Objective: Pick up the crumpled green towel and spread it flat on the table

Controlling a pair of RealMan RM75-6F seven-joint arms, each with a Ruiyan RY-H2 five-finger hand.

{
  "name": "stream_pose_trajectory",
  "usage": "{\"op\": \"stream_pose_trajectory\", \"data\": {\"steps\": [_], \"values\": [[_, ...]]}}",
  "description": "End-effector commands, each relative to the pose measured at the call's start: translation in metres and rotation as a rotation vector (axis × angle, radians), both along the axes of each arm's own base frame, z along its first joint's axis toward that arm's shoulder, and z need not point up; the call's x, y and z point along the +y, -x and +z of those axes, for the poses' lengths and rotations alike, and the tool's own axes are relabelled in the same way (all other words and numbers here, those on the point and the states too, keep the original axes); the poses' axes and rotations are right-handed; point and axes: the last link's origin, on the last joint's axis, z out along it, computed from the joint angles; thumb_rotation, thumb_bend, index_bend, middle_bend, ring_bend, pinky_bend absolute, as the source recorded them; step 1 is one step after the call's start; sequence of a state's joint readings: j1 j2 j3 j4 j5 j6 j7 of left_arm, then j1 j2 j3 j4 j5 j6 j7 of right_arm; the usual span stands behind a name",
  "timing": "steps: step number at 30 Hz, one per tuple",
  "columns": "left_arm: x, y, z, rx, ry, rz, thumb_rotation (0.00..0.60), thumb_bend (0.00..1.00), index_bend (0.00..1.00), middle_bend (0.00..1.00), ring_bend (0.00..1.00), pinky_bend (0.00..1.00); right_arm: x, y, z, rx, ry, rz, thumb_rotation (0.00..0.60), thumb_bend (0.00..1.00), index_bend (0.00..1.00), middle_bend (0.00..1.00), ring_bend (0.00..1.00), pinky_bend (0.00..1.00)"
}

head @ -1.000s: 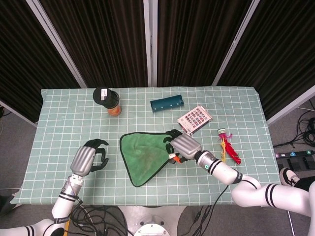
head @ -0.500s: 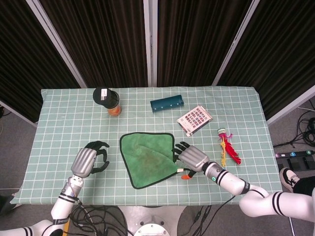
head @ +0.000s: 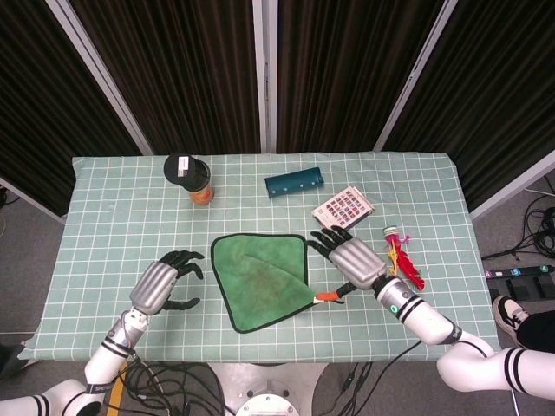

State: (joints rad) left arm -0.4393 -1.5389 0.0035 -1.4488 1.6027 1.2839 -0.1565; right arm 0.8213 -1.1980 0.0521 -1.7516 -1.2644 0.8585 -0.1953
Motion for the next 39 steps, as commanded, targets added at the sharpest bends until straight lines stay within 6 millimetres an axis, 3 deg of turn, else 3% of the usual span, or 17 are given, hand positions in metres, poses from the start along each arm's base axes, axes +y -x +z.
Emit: {"op": "stream_pose_trajectory", "data": {"steps": [1, 10, 23, 39], "values": [[-0.002, -0.003, -0.01, 0.009, 0.058, -0.104, 0.6, 0.2, 0.53, 0.35, 0.24, 0.24, -0.01, 0.003, 0.012, -0.036, 0.06, -0.027, 0.292, 0.0, 0.07, 0.01, 0.0, 0.0], [-0.007, -0.002, -0.043, 0.131, 0.129, -0.205, 0.6, 0.19, 0.53, 0.3, 0.2, 0.22, -0.022, 0.022, 0.027, -0.062, 0.138, -0.094, 0.347, 0.0, 0.07, 0.01, 0.0, 0.0], [-0.004, -0.007, -0.087, 0.234, 0.169, -0.194, 0.6, 0.2, 0.53, 0.28, 0.18, 0.21, -0.023, 0.036, 0.024, -0.058, 0.13, -0.131, 0.372, 0.0, 0.07, 0.01, 0.0, 0.0], [-0.003, -0.02, -0.111, 0.283, 0.187, -0.177, 0.6, 0.21, 0.53, 0.27, 0.18, 0.21, -0.025, 0.045, 0.026, -0.066, 0.138, -0.156, 0.384, 0.0, 0.07, 0.01, 0.0, 0.0]]}}
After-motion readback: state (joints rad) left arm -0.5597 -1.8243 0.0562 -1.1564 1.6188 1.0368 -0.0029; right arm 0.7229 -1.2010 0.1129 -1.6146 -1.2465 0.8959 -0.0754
